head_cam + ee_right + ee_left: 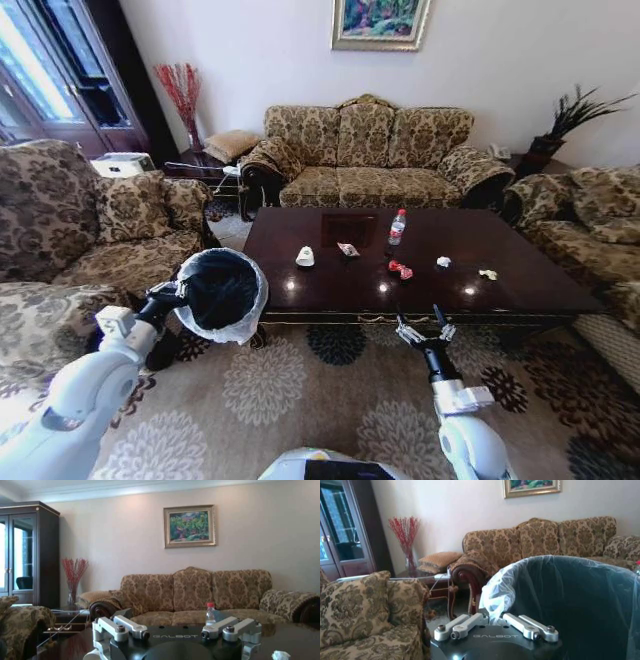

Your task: Move to the front of the table and place the trash on the table into the trash bin.

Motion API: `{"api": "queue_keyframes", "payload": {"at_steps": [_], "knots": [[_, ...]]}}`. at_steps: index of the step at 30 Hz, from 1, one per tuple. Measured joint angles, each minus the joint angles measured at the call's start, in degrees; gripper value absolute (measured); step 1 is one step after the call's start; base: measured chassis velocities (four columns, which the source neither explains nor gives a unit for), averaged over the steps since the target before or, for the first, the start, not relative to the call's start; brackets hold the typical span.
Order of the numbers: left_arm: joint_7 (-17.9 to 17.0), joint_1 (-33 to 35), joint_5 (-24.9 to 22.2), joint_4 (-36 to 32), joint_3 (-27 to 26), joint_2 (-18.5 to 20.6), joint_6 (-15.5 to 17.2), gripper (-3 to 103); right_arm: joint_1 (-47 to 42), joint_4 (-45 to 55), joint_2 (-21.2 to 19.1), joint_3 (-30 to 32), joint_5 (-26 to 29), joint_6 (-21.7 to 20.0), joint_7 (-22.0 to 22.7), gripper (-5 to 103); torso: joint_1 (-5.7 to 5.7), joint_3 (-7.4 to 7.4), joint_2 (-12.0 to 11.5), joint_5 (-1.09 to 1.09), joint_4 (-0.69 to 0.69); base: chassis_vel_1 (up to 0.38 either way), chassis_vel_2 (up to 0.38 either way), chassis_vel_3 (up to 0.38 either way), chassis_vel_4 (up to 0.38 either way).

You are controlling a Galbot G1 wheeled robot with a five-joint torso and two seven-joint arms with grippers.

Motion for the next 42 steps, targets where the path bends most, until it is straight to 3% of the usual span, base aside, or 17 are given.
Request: {"api": "queue_keyframes", "payload": {"at_steps": [17,26,35,42], "knots": [[-0.12,0.41,-0.17,-1.35,-0.41,-0.18,-0.20,2,-0.83,-0.28,0.61,-0.32,-0.03,1.00,-1.29,100,0.03,0.01,-0.01,0.00,-0.02,-0.181,0.129,0.194,-0.118],[-0.62,-0.97,0.47,-1.72,-1.36,1.26,-0.81,2,1.77,-1.86,0.57,-3.54,-0.94,1.28,-1.59,100,0.06,0.03,-0.03,-0.03,-0.02,-0.109,0.121,0.098,-0.106],[-1.44,-5.70,-0.77,2.07,-0.99,6.01,-0.78,2,13.00,-8.14,-0.83,-10.13,-1.41,-3.80,0.80,100,-0.04,-0.01,0.00,-0.01,0.01,0.000,0.000,0.000,0.000],[-1.79,-8.64,0.86,4.58,-0.26,8.67,-0.43,2,22.15,-16.60,-3.26,-18.08,-1.81,-7.60,2.15,100,0.05,0.02,-0.02,-0.01,0.01,0.000,0.000,0.000,0.000]]}}
